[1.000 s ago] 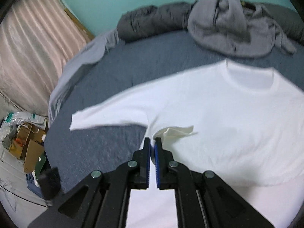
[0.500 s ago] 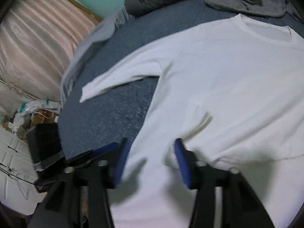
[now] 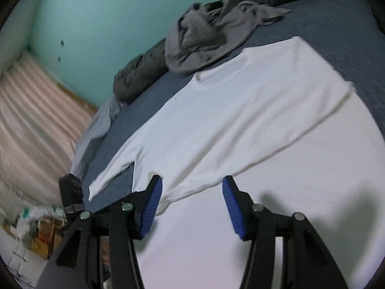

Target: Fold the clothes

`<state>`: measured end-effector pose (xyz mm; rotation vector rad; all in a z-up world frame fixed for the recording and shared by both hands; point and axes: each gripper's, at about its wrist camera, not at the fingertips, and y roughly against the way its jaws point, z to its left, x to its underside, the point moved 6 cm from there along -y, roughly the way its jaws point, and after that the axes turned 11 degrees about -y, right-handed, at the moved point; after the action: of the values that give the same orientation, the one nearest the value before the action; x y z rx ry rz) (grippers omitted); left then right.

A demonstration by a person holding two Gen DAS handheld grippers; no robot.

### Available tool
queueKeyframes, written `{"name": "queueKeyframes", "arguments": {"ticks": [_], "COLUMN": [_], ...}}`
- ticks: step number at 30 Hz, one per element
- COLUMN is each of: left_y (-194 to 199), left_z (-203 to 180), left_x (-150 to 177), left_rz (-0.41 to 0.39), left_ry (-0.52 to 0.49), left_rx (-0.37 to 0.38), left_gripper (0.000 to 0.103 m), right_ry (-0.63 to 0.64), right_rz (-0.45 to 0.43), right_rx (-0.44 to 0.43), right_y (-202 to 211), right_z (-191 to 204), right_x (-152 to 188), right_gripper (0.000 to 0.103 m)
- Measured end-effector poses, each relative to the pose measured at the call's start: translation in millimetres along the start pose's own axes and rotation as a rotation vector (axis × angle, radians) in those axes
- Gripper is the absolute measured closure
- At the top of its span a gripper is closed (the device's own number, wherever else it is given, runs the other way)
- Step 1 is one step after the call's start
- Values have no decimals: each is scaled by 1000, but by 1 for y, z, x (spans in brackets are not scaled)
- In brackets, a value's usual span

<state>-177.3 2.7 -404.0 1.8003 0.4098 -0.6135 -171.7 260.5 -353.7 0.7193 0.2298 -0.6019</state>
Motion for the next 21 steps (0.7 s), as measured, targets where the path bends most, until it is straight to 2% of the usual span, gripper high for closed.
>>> {"name": "queueKeyframes", "arguments": {"ticks": [5,7,8,9,11,17,21], "left_y": [-19,-21,-20,-18,-13,22,22], "left_z": [-8,-8,-6,-3,3,11,26], "left_x": [3,4,5,5,5,6,24], "left_rz": [42,49,47,43,32,-26,-6], "left_ry": [-29,-40,-32,-17,11,100,214], "left_rx": [-16,-24,-18,-8,12,107,180], "left_gripper": [59,69,85,95,100,100,100], "right_ry": [-61,-61,-63,-70,-71,-61,-58], "right_rz": [-1,0,-1,-2,0,0,5], "right_rx": [-7,-10,-12,-15,-15,-22,-20], "right_y": [1,1,1,1,-1,-1,-3], "right_z": [-18,-20,-22,-23,-25,-24,-24], "right_x": [-7,-9,-10,-11,-10,-9,-8], "right_gripper": [50,50,50,50,50,50,50]}}
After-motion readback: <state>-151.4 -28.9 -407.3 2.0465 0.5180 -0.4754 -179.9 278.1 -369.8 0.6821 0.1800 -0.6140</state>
